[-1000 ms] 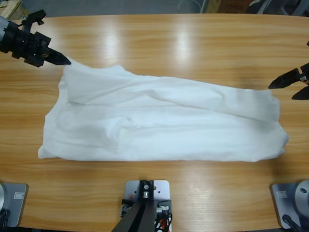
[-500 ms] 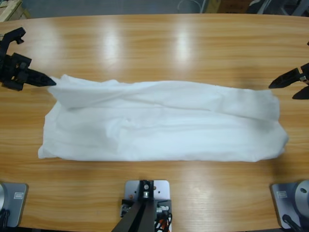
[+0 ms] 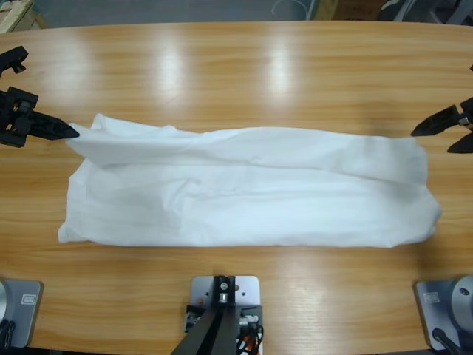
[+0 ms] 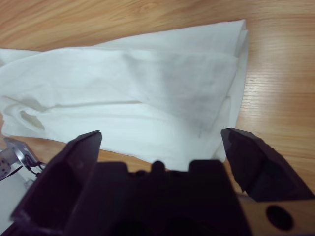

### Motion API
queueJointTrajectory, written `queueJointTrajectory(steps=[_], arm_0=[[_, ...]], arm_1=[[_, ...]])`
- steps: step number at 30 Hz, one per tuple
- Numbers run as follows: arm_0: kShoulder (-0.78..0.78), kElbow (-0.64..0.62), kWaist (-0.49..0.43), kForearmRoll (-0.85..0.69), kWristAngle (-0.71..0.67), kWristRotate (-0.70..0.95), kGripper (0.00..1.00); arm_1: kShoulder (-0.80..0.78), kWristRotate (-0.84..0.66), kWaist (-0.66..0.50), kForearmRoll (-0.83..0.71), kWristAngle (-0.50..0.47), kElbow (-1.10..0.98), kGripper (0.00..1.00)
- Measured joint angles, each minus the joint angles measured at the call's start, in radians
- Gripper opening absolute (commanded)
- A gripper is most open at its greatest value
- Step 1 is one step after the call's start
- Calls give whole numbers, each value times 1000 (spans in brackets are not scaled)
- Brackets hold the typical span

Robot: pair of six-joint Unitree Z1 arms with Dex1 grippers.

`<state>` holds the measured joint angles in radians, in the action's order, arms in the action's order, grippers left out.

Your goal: Fold clothes

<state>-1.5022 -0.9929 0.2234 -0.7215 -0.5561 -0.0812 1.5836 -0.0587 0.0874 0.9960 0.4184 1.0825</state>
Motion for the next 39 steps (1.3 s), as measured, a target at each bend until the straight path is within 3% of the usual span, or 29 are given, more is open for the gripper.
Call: queueJointTrajectory(steps=[8, 18, 39], arm_0=[[-1, 0, 5, -19, 0, -25, 0], [-1, 0, 73, -42, -6, -102, 0], [-17, 9, 77, -54, -6, -111, 0]], arm_1=[[52, 0, 0, -21, -8, 47, 1000], [93, 0, 0, -38, -8, 47, 1000], [163, 1, 1, -94, -35, 28, 998]])
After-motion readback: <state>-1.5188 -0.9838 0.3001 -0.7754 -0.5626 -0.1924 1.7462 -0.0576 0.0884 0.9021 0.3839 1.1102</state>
